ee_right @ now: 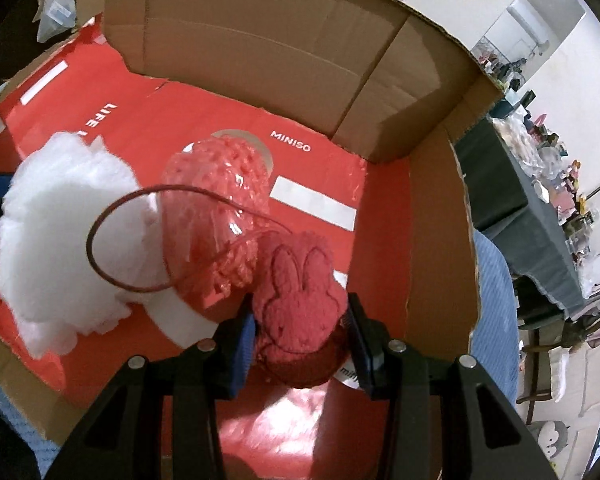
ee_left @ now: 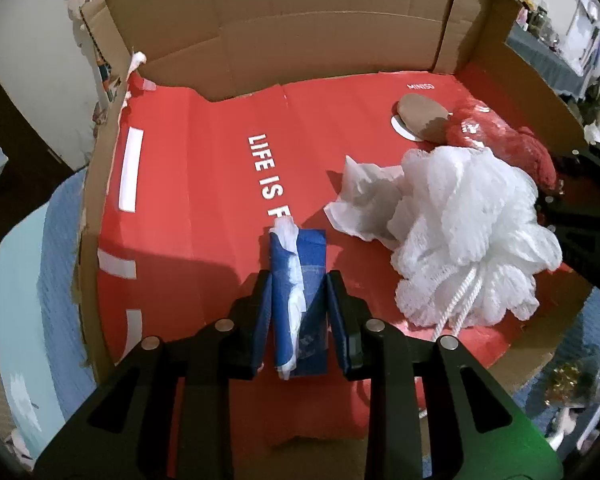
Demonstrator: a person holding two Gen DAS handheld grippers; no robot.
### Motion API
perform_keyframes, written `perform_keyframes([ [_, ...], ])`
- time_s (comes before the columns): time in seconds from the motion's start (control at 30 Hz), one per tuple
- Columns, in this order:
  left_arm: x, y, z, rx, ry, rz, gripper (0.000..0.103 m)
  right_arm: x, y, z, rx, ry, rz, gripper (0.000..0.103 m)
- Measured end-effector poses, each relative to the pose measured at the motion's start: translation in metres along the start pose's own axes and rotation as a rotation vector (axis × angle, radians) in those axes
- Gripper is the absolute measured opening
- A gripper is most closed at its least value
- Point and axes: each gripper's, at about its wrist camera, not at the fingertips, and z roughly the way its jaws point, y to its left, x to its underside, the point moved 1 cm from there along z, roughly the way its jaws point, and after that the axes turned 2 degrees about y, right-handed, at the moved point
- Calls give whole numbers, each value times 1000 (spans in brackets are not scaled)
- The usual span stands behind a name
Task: Organize soft objects
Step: 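Open both tools to release tissue pack and bunny inside the box, then withdraw both tools from the box toward the blanket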
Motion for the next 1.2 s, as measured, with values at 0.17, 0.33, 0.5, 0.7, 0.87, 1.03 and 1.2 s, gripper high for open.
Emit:
perform_keyframes([
  [0.17, -6, 0, 3, -4, -12, 8, 25, -5, -4, 4, -13, 8, 11, 45],
  [0.33, -8, 0, 5, 5, -23, 11, 26, -5, -4, 4, -12, -2, 1, 45],
  [0.5, -9, -2, 6, -3, -28, 26, 26, -6, -7, 6, -13, -1, -5, 45],
  [0.7, -6, -1, -2, 9, -37, 17, 31, -6, -1, 2, -2, -11, -27, 59],
  [0.87, -3, 0, -17, 21, -81, 17, 63, -5, -3, -7, 8, -34, -15, 69],
  [1.03, 2, -1, -35, 6, -104, 5, 63, 0, -6, -23, 6, -56, -1, 69],
  [1.2, 14, -4, -65, -11, -154, -13, 65, 7, -10, -48, -2, -92, 20, 70],
])
